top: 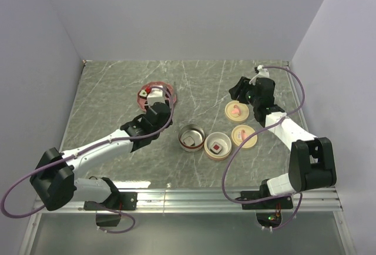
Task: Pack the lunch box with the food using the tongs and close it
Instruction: Pick up the food using the clamp
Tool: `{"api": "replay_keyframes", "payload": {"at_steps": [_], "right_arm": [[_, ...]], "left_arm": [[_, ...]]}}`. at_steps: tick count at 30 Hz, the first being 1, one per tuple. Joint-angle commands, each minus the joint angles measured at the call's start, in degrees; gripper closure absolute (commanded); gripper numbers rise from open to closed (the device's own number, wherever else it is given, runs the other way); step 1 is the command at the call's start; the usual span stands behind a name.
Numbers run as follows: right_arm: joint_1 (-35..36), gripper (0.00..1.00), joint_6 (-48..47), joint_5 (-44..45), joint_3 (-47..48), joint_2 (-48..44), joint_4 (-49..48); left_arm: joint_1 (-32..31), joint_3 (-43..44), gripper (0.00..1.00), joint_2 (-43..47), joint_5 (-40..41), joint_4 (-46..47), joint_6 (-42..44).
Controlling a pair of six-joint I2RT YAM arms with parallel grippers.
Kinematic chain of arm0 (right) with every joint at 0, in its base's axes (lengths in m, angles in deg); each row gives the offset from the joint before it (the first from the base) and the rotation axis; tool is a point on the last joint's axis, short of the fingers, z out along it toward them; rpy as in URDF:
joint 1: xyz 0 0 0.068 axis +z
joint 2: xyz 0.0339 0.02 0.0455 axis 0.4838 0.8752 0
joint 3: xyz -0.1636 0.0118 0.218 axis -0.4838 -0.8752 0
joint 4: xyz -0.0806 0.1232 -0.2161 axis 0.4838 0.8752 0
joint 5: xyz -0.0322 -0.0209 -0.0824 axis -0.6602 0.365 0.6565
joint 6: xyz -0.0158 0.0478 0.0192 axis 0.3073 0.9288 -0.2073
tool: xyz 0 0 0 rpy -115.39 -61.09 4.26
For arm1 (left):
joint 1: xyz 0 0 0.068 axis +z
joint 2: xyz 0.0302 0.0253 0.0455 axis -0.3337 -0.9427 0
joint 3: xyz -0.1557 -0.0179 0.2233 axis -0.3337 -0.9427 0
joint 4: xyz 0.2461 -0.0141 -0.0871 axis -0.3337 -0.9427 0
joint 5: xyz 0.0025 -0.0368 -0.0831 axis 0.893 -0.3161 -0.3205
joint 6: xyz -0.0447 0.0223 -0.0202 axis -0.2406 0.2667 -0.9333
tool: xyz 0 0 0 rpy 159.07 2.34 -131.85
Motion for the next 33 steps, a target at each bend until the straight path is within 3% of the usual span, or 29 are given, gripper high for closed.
{"api": "replay_keyframes", "payload": {"at_steps": [1, 10, 21, 33], "right_arm": [[-0.52, 0.41, -0.09, -0.57, -0.61, -0.28, -2.38], [-0.43, 0.41, -0.09, -0.75, -2.81, -4.24, -2.65], [-0.43, 0.41, -0.18, -1.45, -4.30, -6.70, -2.91], [-0.34, 0.41, -0.36, -1.80, -4.22, -6.35, -2.91]], "left_arm": [[0.69, 3.49, 0.53, -0.22, 4.89, 1.87, -1.57], [4.82, 5.42, 0.54, -6.63, 2.52, 1.60, -2.62], [5.70, 4.73, 0.54, -12.17, -0.12, 8.19, -2.10], [7.37, 5.60, 0.54, -16.39, -1.88, 9.33, -2.36]]}}
